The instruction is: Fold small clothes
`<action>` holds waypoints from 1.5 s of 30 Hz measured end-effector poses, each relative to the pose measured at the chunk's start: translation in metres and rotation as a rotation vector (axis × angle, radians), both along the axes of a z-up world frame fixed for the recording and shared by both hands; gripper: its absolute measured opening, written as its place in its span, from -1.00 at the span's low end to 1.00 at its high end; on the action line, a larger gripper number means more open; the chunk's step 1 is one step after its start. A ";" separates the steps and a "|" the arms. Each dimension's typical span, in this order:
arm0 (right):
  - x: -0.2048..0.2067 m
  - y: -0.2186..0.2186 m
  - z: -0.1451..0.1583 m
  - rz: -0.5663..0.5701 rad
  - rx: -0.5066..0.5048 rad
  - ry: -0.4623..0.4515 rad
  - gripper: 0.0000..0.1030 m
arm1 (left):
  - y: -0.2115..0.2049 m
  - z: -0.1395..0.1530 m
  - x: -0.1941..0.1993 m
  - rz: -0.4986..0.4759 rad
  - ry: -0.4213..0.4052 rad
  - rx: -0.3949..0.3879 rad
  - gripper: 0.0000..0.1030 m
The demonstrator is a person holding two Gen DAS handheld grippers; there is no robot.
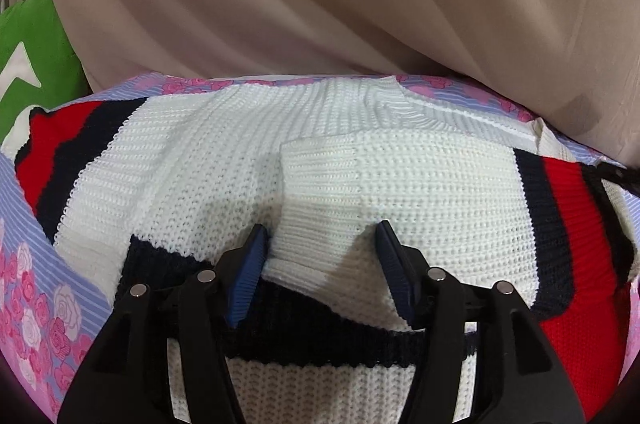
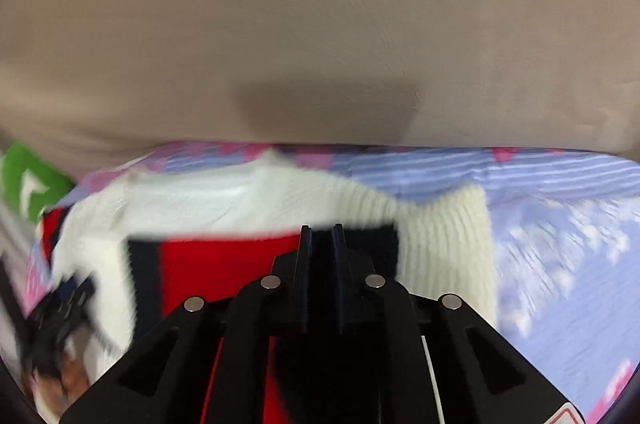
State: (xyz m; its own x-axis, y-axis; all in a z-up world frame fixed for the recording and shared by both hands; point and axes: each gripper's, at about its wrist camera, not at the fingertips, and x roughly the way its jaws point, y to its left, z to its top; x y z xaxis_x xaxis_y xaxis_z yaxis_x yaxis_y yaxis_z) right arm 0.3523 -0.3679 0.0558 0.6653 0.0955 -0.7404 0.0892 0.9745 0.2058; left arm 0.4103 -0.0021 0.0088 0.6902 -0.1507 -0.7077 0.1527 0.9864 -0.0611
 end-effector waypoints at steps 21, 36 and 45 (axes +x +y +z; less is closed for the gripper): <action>-0.120 0.124 -0.020 0.179 -0.143 -0.030 -0.51 | 0.200 0.055 -0.039 0.358 -0.065 -0.065 0.72; -0.126 0.136 -0.052 0.210 -0.096 0.001 -0.12 | 0.353 0.016 0.059 0.610 0.069 -0.558 -0.94; -0.126 0.131 -0.051 0.195 -0.038 -0.006 -0.09 | 0.167 0.158 -0.002 0.213 -0.207 -0.286 -0.89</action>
